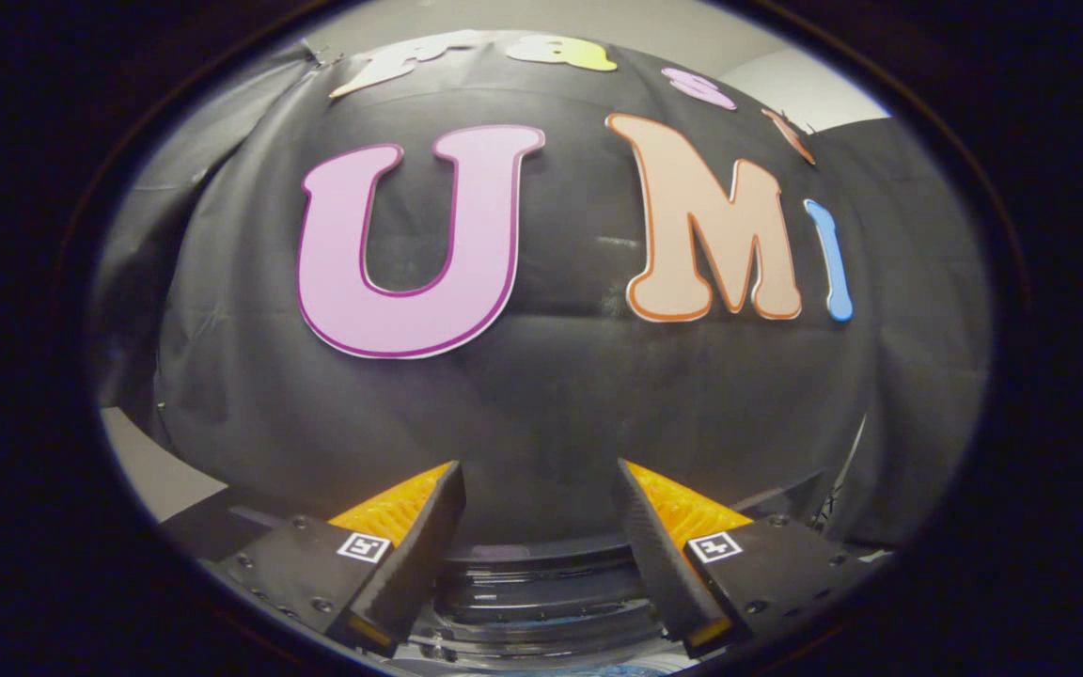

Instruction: Put the clothes into the washing machine and then close the washing machine lid.

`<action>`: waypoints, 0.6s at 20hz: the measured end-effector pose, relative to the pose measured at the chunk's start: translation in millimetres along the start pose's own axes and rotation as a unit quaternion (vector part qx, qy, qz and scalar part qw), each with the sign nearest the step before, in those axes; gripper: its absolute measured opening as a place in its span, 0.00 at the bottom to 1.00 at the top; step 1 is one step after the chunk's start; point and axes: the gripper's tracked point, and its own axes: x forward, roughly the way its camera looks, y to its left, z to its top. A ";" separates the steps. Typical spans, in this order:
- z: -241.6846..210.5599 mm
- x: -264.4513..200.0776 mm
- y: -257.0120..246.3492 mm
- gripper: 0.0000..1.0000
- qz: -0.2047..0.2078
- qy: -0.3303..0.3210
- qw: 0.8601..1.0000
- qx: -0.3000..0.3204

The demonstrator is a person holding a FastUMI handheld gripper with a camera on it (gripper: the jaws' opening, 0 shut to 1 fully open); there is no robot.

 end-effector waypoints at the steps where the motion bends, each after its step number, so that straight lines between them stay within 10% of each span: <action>1: 0.4 0.3 0.3 0.99 0.001 -0.003 1.000 0.000; 12: 9.7 -0.4 0.8 0.99 0.001 -0.043 0.999 0.004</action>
